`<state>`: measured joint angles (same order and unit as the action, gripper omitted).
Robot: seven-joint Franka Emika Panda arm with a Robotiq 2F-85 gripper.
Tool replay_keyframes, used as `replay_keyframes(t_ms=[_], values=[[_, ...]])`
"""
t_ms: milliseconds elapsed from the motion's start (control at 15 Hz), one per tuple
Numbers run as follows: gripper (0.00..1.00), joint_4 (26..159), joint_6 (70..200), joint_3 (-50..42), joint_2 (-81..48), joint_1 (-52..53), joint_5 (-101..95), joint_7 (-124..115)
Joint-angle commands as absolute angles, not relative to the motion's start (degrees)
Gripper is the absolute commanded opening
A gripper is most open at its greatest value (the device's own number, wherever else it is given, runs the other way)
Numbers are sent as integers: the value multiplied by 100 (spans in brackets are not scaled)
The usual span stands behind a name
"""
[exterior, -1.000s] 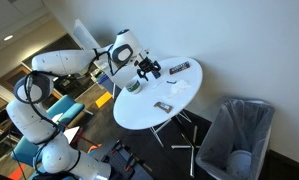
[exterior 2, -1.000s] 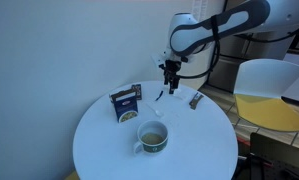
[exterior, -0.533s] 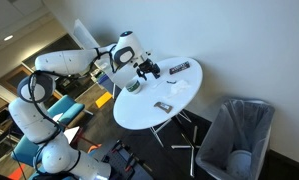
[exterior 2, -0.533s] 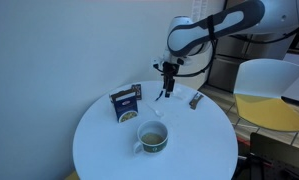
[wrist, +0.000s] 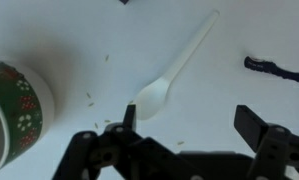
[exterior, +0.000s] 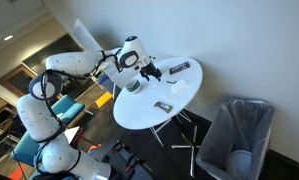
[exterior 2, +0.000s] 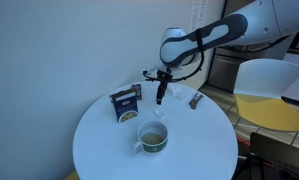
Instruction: Pour the contents of the box into the cup, then mix it with the spoon
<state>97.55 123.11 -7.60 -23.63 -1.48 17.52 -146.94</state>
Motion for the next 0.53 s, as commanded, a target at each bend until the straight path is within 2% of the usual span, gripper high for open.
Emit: replay_keyframes(t_ms=[0, 67, 467], values=[[100, 9510, 12732, -709, -2664, -54, 1684, -15207], [100, 9555, 12872, -1397, -2753, 479, 2041, -14903], [100, 9591, 13567, -2311, -3160, 1404, 2582, -14895]])
